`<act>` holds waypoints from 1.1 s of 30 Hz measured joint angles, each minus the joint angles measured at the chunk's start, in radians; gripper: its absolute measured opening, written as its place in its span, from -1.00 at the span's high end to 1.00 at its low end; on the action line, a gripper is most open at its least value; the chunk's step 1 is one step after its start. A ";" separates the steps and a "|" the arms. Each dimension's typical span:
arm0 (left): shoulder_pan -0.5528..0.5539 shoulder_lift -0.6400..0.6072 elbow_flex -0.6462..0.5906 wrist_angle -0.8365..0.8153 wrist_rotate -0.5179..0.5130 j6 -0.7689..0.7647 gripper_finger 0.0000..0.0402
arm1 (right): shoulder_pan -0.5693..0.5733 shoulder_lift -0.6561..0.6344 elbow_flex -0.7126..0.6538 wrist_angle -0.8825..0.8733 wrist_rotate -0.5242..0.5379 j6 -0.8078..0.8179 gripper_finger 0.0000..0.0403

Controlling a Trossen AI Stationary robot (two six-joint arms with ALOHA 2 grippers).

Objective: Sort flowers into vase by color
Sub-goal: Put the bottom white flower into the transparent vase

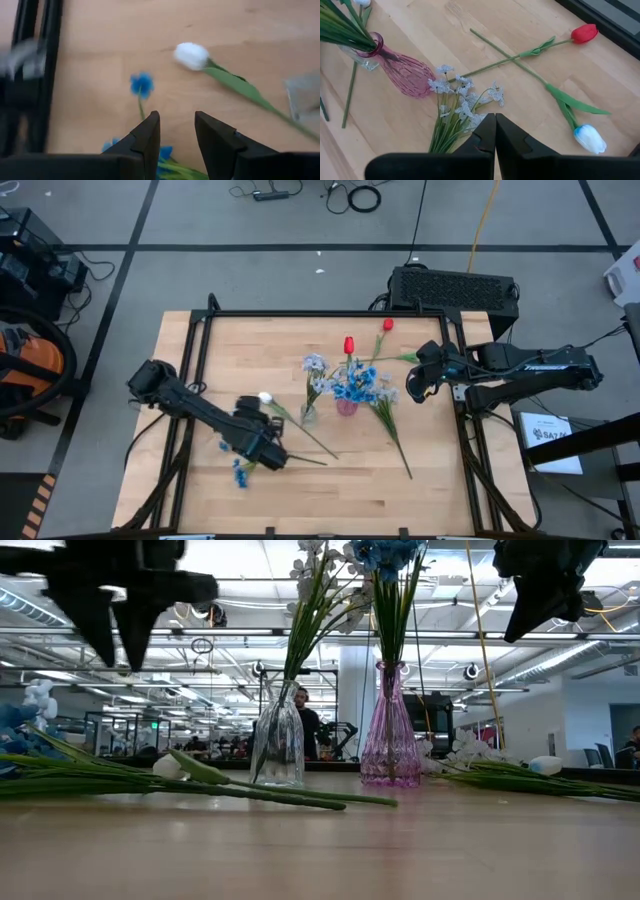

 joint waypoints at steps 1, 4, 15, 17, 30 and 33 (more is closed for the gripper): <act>-0.001 -0.006 -0.024 0.008 0.019 -0.098 0.35 | 0.000 0.000 0.000 0.000 0.000 -0.003 1.00; 0.014 -0.012 -0.063 0.078 0.112 -0.212 0.35 | 0.001 0.000 0.000 -0.001 -0.006 -0.025 1.00; 0.166 -0.012 -0.063 0.285 0.001 -0.255 0.35 | 0.002 0.000 0.000 -0.005 -0.027 -0.074 1.00; 0.193 -0.007 -0.063 0.293 -0.011 -0.255 0.35 | 0.002 0.000 0.000 -0.006 -0.027 -0.085 1.00; 0.313 -0.005 -0.182 0.601 -0.010 -0.257 0.35 | 0.002 0.000 0.000 -0.006 -0.027 -0.098 1.00; 0.335 -0.005 -0.233 0.720 0.012 -0.263 0.35 | 0.002 0.000 0.000 -0.007 -0.027 -0.098 1.00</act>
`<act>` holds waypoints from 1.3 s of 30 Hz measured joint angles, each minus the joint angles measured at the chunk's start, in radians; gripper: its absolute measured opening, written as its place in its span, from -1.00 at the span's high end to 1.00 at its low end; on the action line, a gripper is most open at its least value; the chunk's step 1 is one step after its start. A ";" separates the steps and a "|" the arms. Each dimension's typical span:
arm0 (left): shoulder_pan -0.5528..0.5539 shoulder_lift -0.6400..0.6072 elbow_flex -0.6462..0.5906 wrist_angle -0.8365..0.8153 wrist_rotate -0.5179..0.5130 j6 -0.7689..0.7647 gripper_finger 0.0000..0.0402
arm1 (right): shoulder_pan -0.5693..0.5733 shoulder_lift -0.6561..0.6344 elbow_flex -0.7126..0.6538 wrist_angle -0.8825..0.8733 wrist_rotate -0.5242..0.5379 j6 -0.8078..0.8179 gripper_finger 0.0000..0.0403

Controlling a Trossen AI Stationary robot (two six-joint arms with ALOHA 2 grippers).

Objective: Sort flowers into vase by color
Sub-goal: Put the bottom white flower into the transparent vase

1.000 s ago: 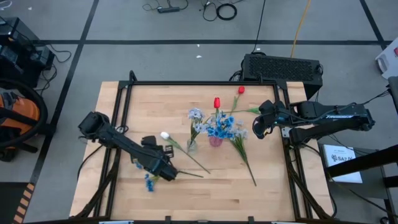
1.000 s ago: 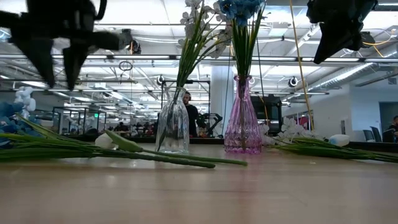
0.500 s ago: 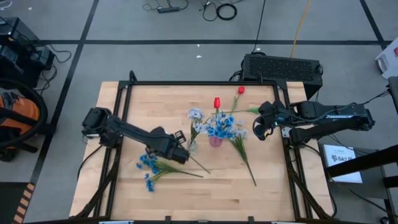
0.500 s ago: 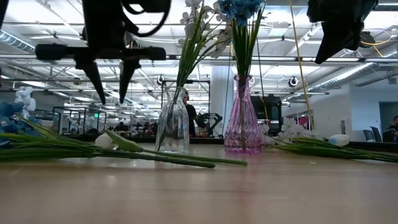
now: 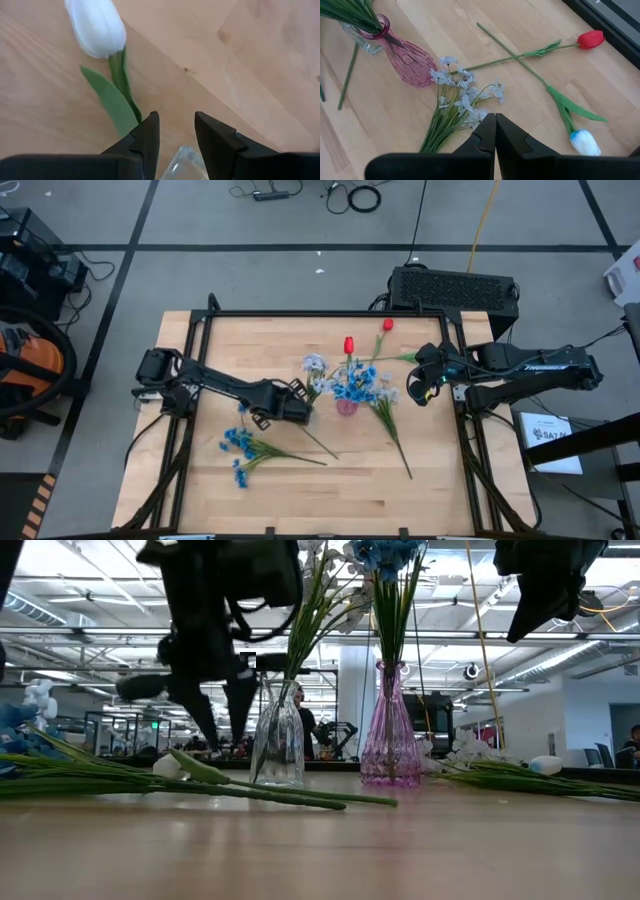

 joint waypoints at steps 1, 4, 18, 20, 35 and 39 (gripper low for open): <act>0.006 0.000 -0.010 0.001 0.011 0.000 0.35 | 0.000 0.000 0.000 0.000 0.000 0.000 1.00; 0.017 0.000 -0.023 0.005 0.042 0.002 0.35 | 0.000 0.000 0.000 0.000 0.000 -0.002 1.00; 0.014 0.000 -0.026 0.001 0.136 0.008 0.35 | 0.000 0.000 0.000 0.000 0.005 -0.018 1.00; 0.011 0.000 -0.026 0.001 0.142 0.008 0.35 | 0.000 0.000 0.000 0.000 0.005 -0.018 1.00; 0.020 -0.004 -0.127 0.121 0.195 0.004 0.35 | 0.000 0.000 0.000 0.000 0.005 -0.018 1.00; 0.022 -0.001 -0.134 0.117 0.179 0.040 0.35 | 0.000 0.000 0.000 0.000 0.005 -0.018 1.00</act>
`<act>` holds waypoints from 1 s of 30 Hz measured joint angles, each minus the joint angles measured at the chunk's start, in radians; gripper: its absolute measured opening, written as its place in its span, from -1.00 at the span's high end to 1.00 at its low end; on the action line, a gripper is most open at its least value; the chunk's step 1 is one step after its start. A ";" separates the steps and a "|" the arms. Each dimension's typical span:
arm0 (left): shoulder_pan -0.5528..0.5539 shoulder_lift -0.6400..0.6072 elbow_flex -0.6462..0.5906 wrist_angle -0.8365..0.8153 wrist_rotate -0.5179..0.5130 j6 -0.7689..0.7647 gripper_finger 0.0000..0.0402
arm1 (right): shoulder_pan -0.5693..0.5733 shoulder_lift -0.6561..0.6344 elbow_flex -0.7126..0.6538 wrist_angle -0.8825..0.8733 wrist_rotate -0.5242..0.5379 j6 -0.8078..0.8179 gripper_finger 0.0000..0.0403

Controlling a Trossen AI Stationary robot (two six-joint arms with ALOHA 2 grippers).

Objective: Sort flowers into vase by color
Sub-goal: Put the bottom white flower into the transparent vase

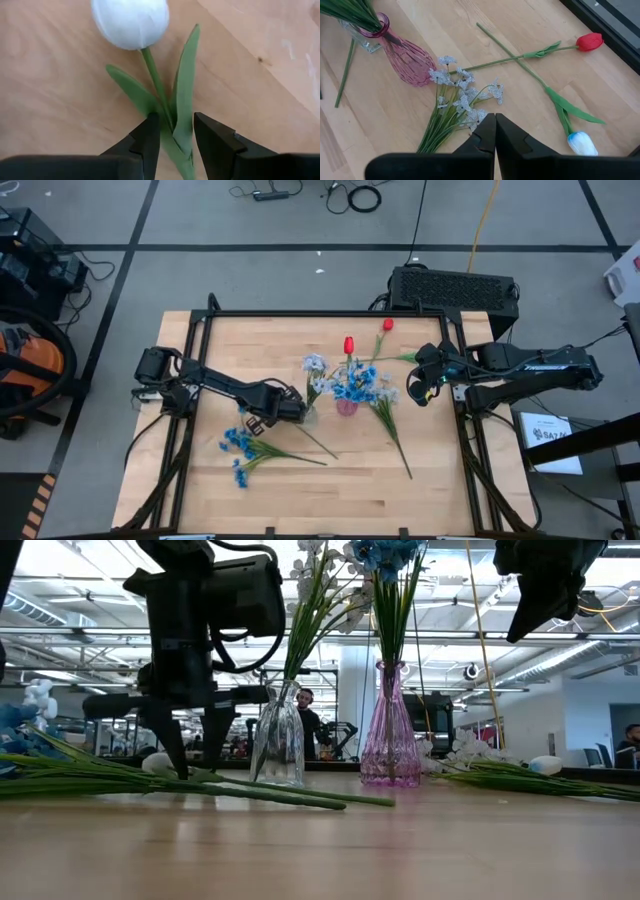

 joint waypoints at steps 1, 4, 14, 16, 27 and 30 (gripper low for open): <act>-0.001 0.001 0.000 -0.007 -0.009 0.028 0.35 | 0.000 0.000 0.000 0.000 0.000 0.000 1.00; 0.000 0.002 0.000 -0.038 -0.011 0.123 0.36 | 0.000 0.000 0.000 0.000 0.000 0.000 1.00; 0.015 0.004 -0.003 -0.083 -0.011 0.437 0.78 | 0.000 0.000 0.000 0.000 0.000 0.023 1.00; 0.022 0.004 -0.003 -0.095 -0.012 0.476 0.91 | 0.000 0.000 0.000 0.000 0.001 0.033 1.00; 0.108 -0.047 -0.012 -0.181 -0.135 0.664 0.94 | 0.000 0.000 0.000 0.001 0.008 0.133 1.00; 0.128 -0.138 -0.008 -0.222 -0.227 0.700 0.94 | 0.000 0.000 0.000 0.002 0.008 0.161 1.00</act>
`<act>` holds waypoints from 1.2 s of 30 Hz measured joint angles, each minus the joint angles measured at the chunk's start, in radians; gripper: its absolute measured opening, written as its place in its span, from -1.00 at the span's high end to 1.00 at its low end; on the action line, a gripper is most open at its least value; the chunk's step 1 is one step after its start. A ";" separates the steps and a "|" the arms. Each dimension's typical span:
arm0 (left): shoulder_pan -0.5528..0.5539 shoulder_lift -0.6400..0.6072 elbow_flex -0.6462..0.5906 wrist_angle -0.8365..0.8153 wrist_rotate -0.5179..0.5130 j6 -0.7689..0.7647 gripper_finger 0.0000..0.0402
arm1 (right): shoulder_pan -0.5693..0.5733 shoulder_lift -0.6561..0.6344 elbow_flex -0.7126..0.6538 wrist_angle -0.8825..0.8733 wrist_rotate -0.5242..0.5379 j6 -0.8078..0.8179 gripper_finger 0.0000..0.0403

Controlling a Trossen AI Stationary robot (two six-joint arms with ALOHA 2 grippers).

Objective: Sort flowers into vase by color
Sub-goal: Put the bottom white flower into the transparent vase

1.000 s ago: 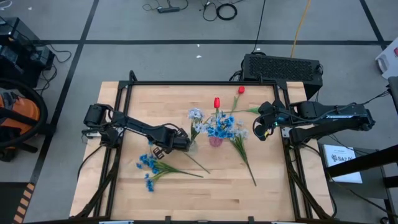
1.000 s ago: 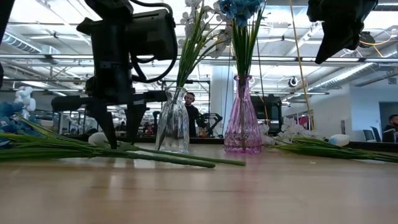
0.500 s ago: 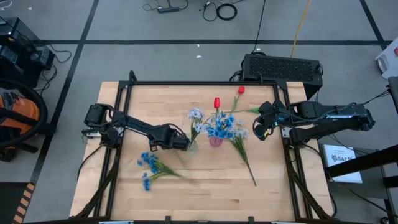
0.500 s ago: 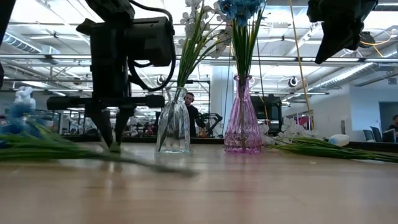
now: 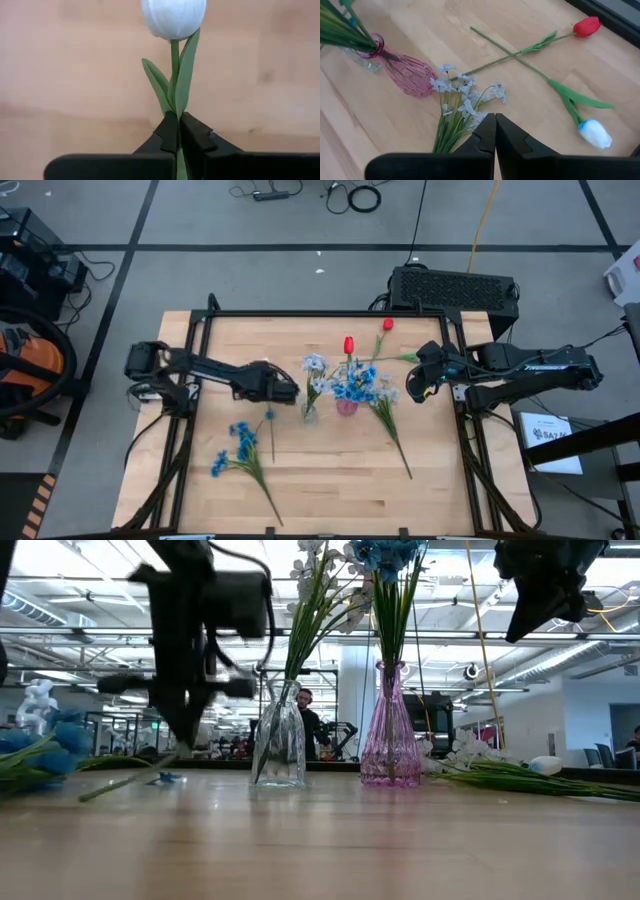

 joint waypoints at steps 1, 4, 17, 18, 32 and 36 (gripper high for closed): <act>0.007 -0.037 -0.001 -0.009 -0.043 0.013 0.94 | 0.000 0.000 0.000 0.002 0.001 0.011 1.00; 0.029 -0.178 0.000 -0.003 -0.214 0.077 0.94 | 0.000 0.000 0.000 0.007 0.021 0.051 1.00; 0.109 -0.665 0.003 0.624 -0.324 1.107 0.95 | 0.000 0.015 0.000 0.049 0.074 0.166 1.00; 0.120 -0.669 0.003 0.691 -0.253 1.215 0.95 | 0.000 0.019 0.000 0.061 0.075 0.170 1.00; 0.202 -0.667 0.003 0.537 0.259 1.335 0.95 | 0.000 0.112 0.000 0.078 0.011 0.162 1.00; 0.160 -0.674 0.003 0.555 0.253 1.385 0.95 | 0.000 0.122 0.000 0.072 -0.011 0.165 1.00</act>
